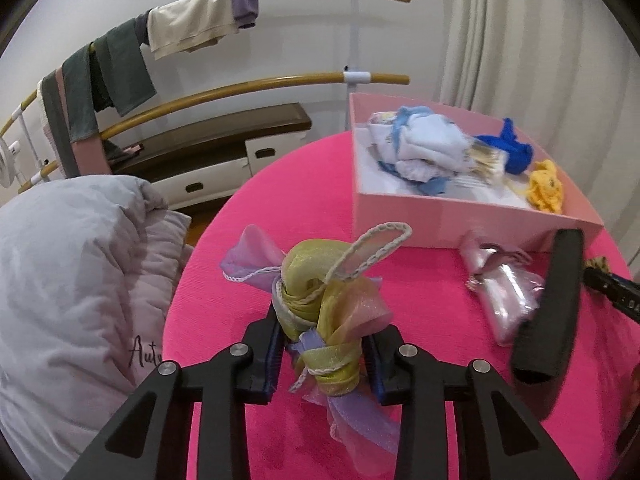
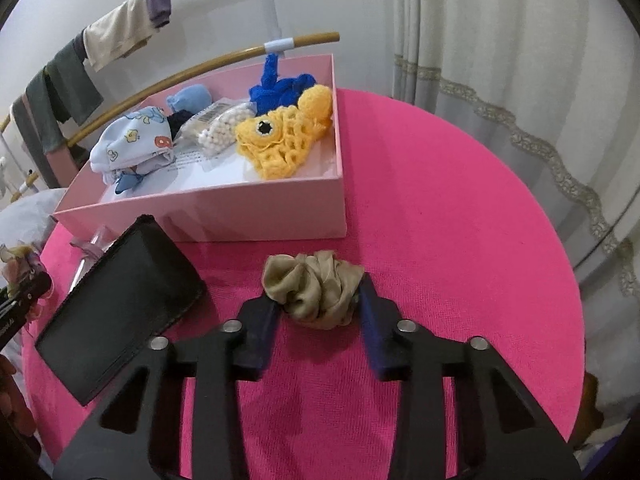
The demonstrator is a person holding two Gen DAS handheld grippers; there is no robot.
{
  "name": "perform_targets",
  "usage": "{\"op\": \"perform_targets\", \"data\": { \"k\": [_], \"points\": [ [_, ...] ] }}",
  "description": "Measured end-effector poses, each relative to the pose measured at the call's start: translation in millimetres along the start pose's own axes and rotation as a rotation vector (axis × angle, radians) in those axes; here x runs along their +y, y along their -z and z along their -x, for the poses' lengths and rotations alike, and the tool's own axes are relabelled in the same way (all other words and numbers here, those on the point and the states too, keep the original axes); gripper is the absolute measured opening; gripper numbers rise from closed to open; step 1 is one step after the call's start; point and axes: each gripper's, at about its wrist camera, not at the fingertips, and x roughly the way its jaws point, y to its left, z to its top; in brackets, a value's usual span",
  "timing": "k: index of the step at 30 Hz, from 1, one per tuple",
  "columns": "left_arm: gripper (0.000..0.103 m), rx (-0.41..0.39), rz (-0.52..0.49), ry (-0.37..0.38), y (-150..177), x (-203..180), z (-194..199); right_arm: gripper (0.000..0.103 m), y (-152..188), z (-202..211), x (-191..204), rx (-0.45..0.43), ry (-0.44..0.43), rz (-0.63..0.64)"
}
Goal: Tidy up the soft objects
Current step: 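Release the scrunchie into the box with the right tool while the left tool releases the bow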
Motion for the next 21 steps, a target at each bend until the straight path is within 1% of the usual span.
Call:
{"op": "perform_targets", "data": {
  "k": [5, 11, 21],
  "points": [
    [0.031, -0.016, -0.005, 0.018, 8.3, -5.3, 25.0, 0.030, 6.0, 13.6, -3.4, -0.015, -0.022, -0.021],
    [0.031, -0.041, -0.007, 0.028, 14.5, -14.7, 58.8, 0.030, 10.7, 42.6, 1.7, -0.046, -0.044, -0.017],
    [0.031, -0.067, -0.009, 0.031, 25.6, -25.6, 112.7, 0.030, 21.2, 92.6, 31.5, -0.104, -0.126, 0.034]
  ]
}}
